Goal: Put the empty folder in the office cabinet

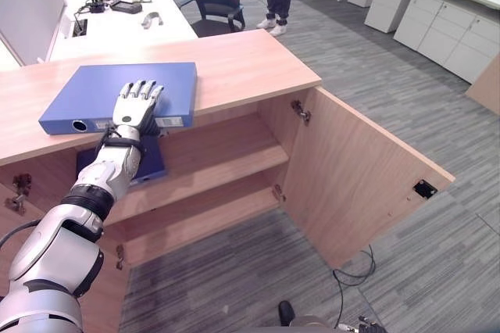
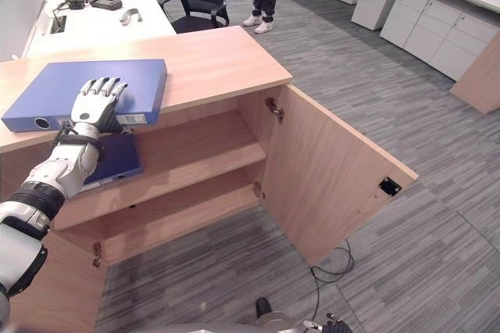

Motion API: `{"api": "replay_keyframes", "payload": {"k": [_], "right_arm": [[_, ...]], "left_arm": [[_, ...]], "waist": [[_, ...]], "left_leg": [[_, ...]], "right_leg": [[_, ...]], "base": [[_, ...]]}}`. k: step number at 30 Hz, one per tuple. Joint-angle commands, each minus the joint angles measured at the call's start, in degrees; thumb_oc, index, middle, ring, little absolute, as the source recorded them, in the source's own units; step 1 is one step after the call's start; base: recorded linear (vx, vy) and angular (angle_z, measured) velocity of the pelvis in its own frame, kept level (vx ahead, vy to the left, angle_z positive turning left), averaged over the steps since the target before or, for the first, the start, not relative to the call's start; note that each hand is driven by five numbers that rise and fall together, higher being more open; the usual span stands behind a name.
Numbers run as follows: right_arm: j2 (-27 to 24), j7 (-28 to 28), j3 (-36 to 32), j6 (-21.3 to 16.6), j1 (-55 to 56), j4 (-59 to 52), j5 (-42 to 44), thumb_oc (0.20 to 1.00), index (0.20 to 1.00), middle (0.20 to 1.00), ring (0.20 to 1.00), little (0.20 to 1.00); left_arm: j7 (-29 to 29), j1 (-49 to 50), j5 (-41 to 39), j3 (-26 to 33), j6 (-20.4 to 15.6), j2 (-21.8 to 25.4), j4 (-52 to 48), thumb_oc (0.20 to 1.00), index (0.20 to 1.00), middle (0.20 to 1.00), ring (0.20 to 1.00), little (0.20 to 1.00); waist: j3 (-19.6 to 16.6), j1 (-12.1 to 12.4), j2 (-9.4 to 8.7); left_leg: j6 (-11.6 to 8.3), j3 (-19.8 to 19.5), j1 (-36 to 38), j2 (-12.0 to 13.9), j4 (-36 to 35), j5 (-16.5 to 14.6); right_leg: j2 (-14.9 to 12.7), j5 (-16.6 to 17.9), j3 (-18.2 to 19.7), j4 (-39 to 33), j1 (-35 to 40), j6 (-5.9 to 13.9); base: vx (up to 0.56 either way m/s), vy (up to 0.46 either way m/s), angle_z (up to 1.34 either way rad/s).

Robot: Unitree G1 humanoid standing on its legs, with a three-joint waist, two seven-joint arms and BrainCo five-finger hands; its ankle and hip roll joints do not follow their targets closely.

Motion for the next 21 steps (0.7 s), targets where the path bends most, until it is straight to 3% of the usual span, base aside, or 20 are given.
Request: {"api": "replay_keyframes", "payload": {"k": [1,5,6,7,8,10,11,21], "right_arm": [[-1.7,-0.7,1.71,-1.46,-3.78,0.54,-0.24,1.0,1.0,1.0,1.0,1.0],[-1.63,-0.76,1.81,-1.53,-3.81,0.51,0.18,1.0,1.0,1.0,1.0,1.0],[-1.66,-0.79,1.77,-1.51,-3.84,0.55,0.25,1.0,1.0,1.0,1.0,1.0],[-1.68,-0.8,1.73,-1.48,-3.83,0.63,0.27,1.0,1.0,1.0,1.0,1.0],[-1.67,-0.79,1.71,-1.48,-3.84,0.67,0.29,1.0,1.0,1.0,1.0,1.0],[-1.65,-0.76,1.72,-1.48,-3.8,0.73,0.3,1.0,1.0,1.0,1.0,1.0],[-1.65,-0.82,1.74,-1.48,-3.82,0.76,0.29,1.0,1.0,1.0,1.0,1.0],[-1.36,-1.01,1.46,-1.55,-4.0,0.67,0.84,1.0,1.0,1.0,1.0,1.0]], "left_arm": [[1.45,-9.01,-1.88,-0.24,-0.25,0.37,4.53,1.0,1.0,1.0,1.0,1.0],[1.42,-9.13,-2.24,-0.46,-0.3,0.39,5.23,1.0,1.0,1.0,1.0,1.0],[1.4,-9.29,-2.31,-0.55,-0.31,0.38,5.35,0.953,0.953,0.953,0.953,0.953],[1.34,-9.27,-2.46,-0.53,-0.36,0.37,5.5,0.837,0.837,0.837,0.837,0.837],[1.35,-9.28,-2.53,-0.57,-0.42,0.36,5.63,0.602,0.602,0.602,0.602,0.602],[1.42,-9.32,-2.73,-0.5,-0.45,0.31,5.86,0.479,0.479,0.479,0.479,0.479],[1.42,-9.29,-2.86,-0.45,-0.46,0.33,5.89,0.225,0.225,0.225,0.225,0.225],[0.98,-8.55,-4.31,0.43,-0.91,-0.3,5.57,0.2,0.2,0.2,0.2,0.2]], "waist": [[2.31,-0.7,0.95],[2.56,-0.86,0.79],[2.57,-0.85,0.76],[2.58,-0.84,0.71],[2.6,-0.85,0.67],[2.59,-0.88,0.64],[2.64,-0.87,0.62],[2.94,-0.45,0.27]], "left_leg": [[1.59,-2.88,3.05,-2.39,0.73,-6.42],[1.67,-2.6,3.0,-2.48,0.73,-6.46],[1.7,-2.53,2.96,-2.49,0.73,-6.45],[1.71,-2.46,2.9,-2.51,0.73,-6.43],[1.74,-2.42,2.85,-2.54,0.73,-6.43],[1.76,-2.38,2.84,-2.55,0.73,-6.43],[1.77,-2.36,2.83,-2.56,0.73,-6.43],[1.93,-2.57,2.53,-2.75,0.73,-6.39]], "right_leg": [[-2.78,-7.01,-0.66,4.79,1.71,6.87],[-2.73,-6.9,-0.33,4.88,1.27,6.95],[-2.71,-6.87,-0.26,4.91,1.17,6.96],[-2.71,-6.83,-0.28,4.9,1.1,6.98],[-2.73,-6.78,-0.25,4.87,1.04,7.03],[-2.73,-6.71,-0.22,4.87,0.98,7.06],[-2.76,-6.64,-0.14,4.88,0.92,7.09],[-3.07,-6.64,-0.47,5.08,0.76,7.11]], "base": [[0.0,0.0,0.0],[0.0,0.0,0.0],[0.0,0.0,0.0],[0.0,0.0,0.0],[0.0,0.0,0.0],[0.0,0.0,0.0],[0.0,0.0,0.0],[0.0,0.0,0.0]]}}
